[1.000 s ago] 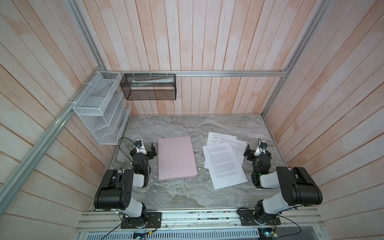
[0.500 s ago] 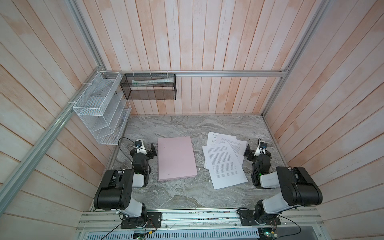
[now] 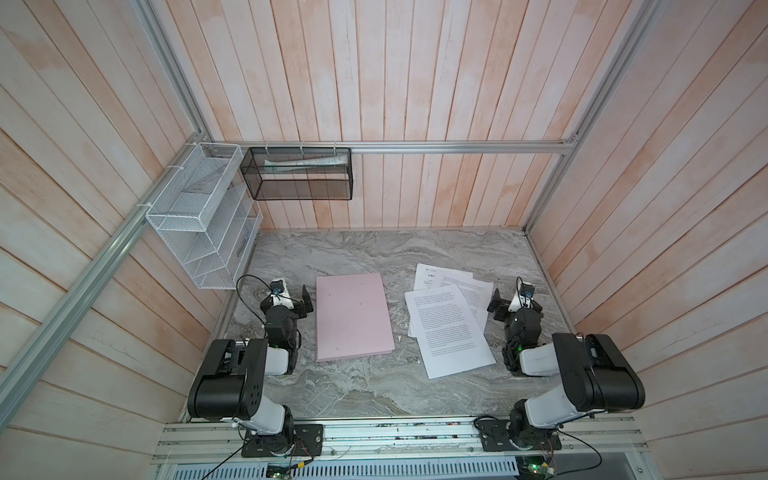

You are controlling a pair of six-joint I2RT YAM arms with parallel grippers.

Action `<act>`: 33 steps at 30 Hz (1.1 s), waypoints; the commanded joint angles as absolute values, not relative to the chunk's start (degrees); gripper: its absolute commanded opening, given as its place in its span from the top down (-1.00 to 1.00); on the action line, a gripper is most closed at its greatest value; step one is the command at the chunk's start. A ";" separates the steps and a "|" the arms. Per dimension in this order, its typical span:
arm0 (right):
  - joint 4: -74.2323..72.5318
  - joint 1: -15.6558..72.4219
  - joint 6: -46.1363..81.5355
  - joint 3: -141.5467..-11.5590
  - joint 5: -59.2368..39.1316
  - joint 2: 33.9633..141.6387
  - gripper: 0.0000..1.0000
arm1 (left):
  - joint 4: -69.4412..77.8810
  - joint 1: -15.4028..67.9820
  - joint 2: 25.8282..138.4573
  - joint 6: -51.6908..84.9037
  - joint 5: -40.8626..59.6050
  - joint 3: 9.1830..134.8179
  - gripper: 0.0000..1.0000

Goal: Put the files into the folder

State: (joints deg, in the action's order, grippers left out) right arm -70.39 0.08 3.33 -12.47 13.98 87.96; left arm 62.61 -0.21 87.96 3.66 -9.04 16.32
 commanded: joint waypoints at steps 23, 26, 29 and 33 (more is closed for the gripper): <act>-35.01 3.26 13.13 -31.08 9.31 71.55 -0.96 | 25.25 6.06 71.65 10.02 -13.83 30.64 -1.00; -24.96 8.70 16.52 -37.57 5.56 72.70 -0.96 | 8.14 8.08 73.70 14.17 -16.65 39.88 -1.00; -14.05 16.62 17.84 -45.27 2.90 75.70 -0.96 | 0.53 9.88 75.06 15.45 -11.72 42.93 -1.00; -7.49 24.29 23.00 -51.02 -3.20 78.62 -0.87 | -2.19 10.45 74.48 20.22 -2.53 41.70 -1.00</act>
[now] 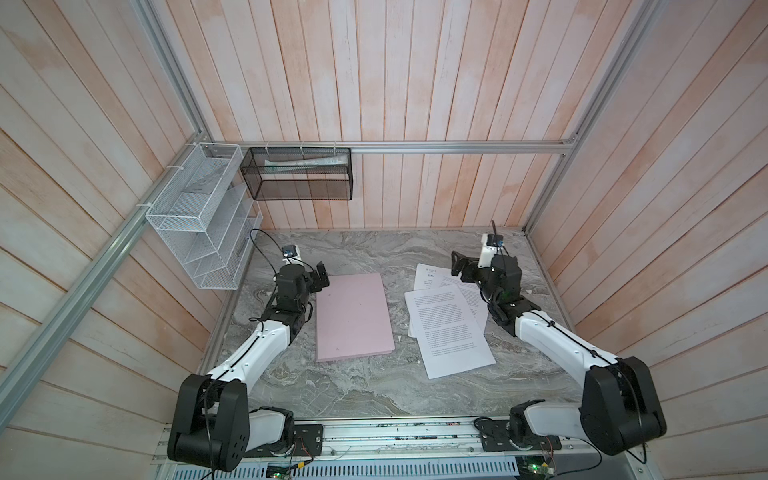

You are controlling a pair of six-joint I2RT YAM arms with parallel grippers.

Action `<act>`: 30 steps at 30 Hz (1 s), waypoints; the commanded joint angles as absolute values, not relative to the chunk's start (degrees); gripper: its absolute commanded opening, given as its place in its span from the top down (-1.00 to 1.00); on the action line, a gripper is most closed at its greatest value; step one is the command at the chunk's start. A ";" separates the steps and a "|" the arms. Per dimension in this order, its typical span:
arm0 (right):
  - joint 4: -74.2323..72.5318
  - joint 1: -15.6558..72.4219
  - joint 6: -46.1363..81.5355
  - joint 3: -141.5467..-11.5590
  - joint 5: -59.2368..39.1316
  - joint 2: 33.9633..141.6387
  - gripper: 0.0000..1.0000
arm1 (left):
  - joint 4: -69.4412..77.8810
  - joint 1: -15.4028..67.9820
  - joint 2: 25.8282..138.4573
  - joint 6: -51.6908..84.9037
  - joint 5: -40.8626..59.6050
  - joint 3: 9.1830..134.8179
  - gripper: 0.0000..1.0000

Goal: Put the files into the folder

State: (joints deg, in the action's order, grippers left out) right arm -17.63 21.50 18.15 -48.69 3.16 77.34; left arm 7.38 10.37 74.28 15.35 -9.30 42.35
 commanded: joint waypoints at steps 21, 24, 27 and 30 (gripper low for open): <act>-30.68 34.96 44.82 -50.66 -35.29 107.72 -0.31 | 5.64 1.00 75.89 32.37 21.87 30.38 -0.98; -32.50 35.24 46.33 -51.69 -36.20 111.30 -0.25 | 7.41 1.00 79.28 33.19 25.07 30.84 -0.99; -33.07 35.51 47.25 -53.00 -37.22 113.73 -0.24 | 7.41 0.94 82.42 33.24 26.16 31.80 -0.98; -32.76 35.90 47.46 -54.58 -37.85 115.57 -0.24 | 7.49 0.98 84.15 33.21 26.19 32.26 -0.98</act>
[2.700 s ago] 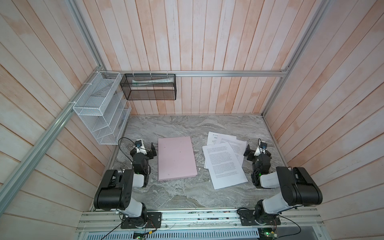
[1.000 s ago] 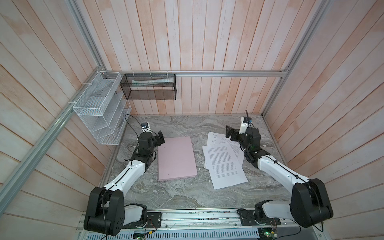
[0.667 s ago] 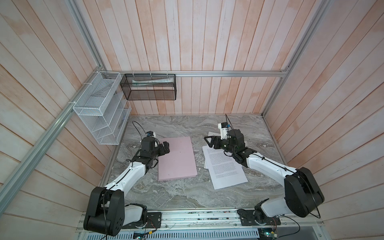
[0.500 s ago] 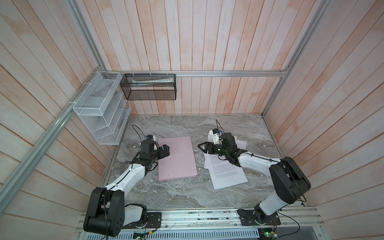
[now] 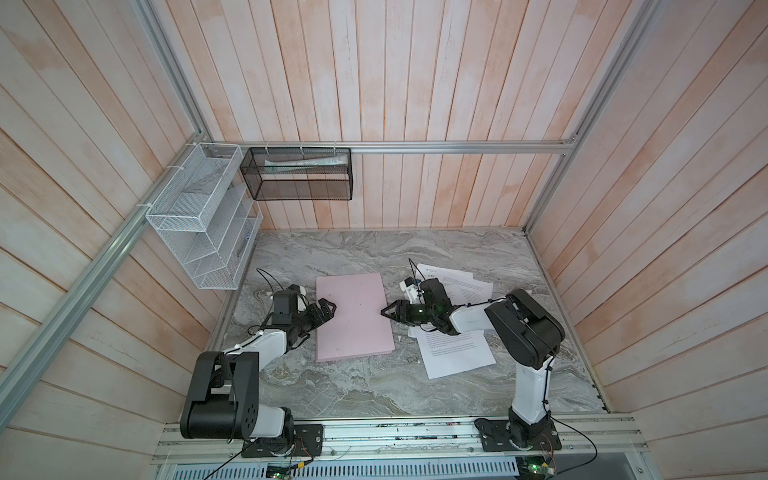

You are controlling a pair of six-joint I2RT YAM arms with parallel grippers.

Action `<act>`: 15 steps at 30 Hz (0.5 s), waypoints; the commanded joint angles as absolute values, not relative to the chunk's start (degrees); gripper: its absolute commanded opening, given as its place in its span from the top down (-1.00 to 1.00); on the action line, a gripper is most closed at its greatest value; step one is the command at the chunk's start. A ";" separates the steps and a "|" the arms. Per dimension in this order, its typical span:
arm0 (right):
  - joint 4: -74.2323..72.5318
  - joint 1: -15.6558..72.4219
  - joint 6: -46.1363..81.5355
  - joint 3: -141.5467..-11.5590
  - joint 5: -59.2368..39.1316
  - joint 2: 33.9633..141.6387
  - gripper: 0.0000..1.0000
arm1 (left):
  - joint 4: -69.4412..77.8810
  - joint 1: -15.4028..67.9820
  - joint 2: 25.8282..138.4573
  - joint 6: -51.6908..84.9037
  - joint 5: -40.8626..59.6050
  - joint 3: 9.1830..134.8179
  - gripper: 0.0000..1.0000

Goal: Put the files into the folder

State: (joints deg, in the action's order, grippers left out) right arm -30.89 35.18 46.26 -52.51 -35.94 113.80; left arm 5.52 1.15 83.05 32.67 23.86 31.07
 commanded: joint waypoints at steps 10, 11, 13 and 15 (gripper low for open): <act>-34.21 37.05 49.67 -55.10 -39.74 114.53 -0.13 | 7.27 1.03 86.57 31.67 27.43 32.95 -0.98; -33.50 37.18 49.38 -55.08 -39.52 113.81 -0.13 | 7.06 1.03 86.32 31.41 27.27 33.04 -0.98; -32.27 37.39 48.67 -55.01 -39.13 112.07 -0.13 | 6.66 1.00 85.93 30.90 27.29 33.18 -0.98; -31.31 37.69 48.24 -55.09 -39.18 110.75 -0.12 | 6.33 1.09 85.64 30.60 27.56 33.39 -0.98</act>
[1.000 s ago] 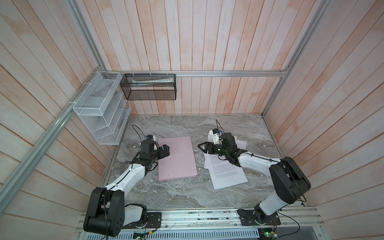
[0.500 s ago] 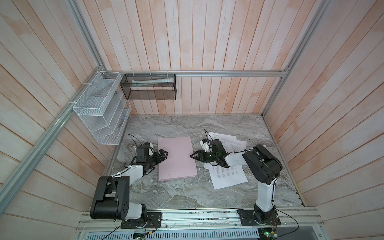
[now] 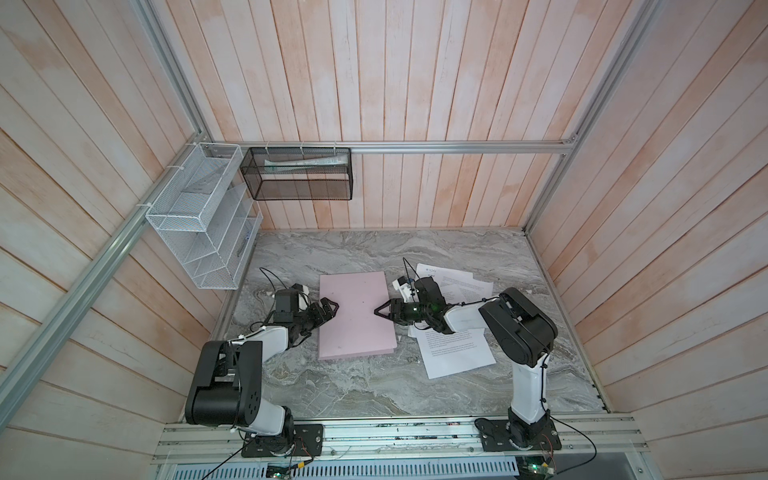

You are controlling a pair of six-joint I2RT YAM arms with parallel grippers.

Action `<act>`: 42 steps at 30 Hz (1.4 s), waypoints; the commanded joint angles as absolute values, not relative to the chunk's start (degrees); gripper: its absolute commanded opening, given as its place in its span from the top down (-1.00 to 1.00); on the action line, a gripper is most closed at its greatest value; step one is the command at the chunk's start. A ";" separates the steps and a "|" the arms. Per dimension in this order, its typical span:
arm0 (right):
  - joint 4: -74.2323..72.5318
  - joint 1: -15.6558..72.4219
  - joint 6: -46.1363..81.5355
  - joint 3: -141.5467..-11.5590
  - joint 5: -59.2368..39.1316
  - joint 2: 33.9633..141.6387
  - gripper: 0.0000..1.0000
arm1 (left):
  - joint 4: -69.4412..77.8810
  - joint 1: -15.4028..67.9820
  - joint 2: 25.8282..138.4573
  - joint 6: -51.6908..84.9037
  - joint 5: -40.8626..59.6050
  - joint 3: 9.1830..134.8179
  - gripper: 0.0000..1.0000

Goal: Put the files into the folder

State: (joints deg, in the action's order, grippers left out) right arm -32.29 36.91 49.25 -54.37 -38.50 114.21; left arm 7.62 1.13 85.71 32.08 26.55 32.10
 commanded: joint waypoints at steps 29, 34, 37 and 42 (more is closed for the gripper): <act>-30.29 39.57 50.53 -54.42 -40.37 100.11 -0.04 | -14.17 26.48 55.83 23.71 -1.93 38.75 -1.00; -32.66 39.64 52.91 -54.88 -41.45 100.52 -0.04 | -22.53 41.25 50.92 24.52 -15.08 39.85 -1.00; -33.18 39.70 54.23 -55.32 -41.81 100.89 -0.04 | -27.27 51.48 51.23 26.36 -23.52 41.85 -1.00; -30.78 40.08 54.44 -56.30 -40.42 101.07 0.05 | -37.03 62.85 61.05 30.99 -35.41 48.81 -1.00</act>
State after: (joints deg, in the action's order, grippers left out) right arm -30.96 39.40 53.71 -54.83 -40.58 100.60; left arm -28.84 60.05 57.14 28.03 -24.49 45.54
